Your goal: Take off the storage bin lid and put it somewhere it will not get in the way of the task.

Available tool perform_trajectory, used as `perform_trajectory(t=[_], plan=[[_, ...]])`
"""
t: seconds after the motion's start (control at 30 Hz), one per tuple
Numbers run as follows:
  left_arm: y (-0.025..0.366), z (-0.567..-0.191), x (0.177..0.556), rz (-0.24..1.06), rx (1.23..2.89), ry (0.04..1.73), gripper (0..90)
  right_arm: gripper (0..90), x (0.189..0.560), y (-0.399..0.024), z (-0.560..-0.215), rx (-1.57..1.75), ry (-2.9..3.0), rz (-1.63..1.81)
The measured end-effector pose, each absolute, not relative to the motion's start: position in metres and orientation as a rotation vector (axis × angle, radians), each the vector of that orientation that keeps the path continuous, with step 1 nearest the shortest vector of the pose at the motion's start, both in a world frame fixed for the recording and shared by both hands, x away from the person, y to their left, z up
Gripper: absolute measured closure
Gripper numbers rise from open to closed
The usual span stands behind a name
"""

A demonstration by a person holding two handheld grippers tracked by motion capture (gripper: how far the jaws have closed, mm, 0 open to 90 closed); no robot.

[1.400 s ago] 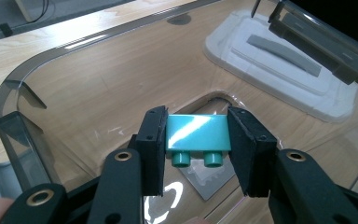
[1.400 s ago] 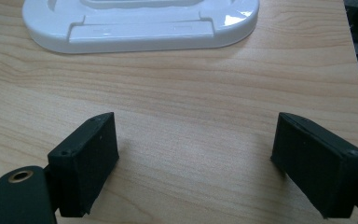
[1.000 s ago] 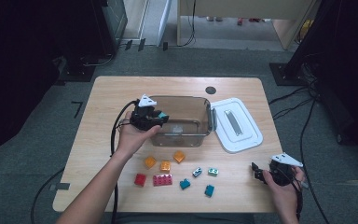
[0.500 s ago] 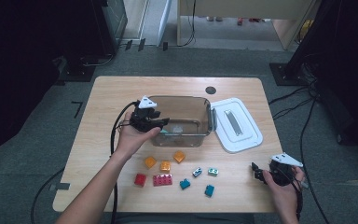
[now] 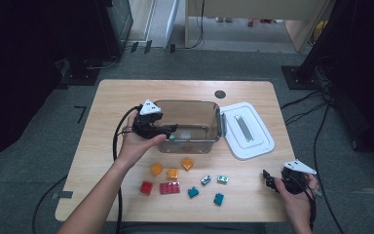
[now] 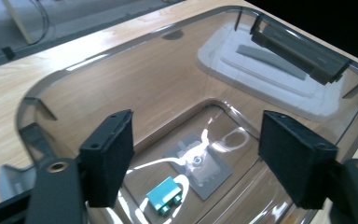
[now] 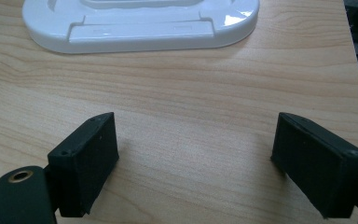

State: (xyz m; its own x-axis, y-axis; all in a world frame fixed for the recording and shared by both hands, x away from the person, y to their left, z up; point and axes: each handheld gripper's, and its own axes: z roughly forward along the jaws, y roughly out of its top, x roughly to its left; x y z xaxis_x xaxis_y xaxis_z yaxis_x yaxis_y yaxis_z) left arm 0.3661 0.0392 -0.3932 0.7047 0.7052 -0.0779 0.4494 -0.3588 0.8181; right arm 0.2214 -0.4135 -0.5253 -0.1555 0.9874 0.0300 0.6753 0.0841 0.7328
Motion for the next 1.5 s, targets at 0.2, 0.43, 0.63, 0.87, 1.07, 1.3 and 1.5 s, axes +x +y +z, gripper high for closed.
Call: perform_trajectory(t=[0.2, 0.43, 0.63, 0.87, 1.07, 1.3, 1.5], plan=[[0.049, -0.387, 0.356, 0.364, 1.987, 0.875, 16.4, 13.8, 0.221, -0.413, -0.525, 1.635, 1.887, 0.852], [0.071, -0.383, 0.337, 0.366, 1.95, 0.854, 13.3, 13.8, 0.221, -0.414, -0.525, 1.633, 1.888, 0.851], [0.094, -0.385, 0.316, 0.381, 1.941, 0.855, 11.8, 13.8, 0.221, -0.414, -0.525, 1.633, 1.888, 0.852], [0.119, -0.4, 0.284, 0.365, 1.932, 0.857, 13.4, 13.8, 0.222, -0.413, -0.525, 1.634, 1.887, 0.852], [0.128, -0.423, 0.257, 0.344, 1.948, 0.834, 13.8, 13.8, 0.222, -0.413, -0.525, 1.635, 1.886, 0.851], [0.126, -0.463, 0.234, 0.265, 2.023, 0.84, 18.4, 13.8, 0.222, -0.413, -0.525, 1.637, 1.886, 0.85], [0.121, -0.487, 0.224, 0.31, 2.076, 0.862, 24.0, 13.8, 0.222, -0.413, -0.525, 1.637, 1.886, 0.85]])
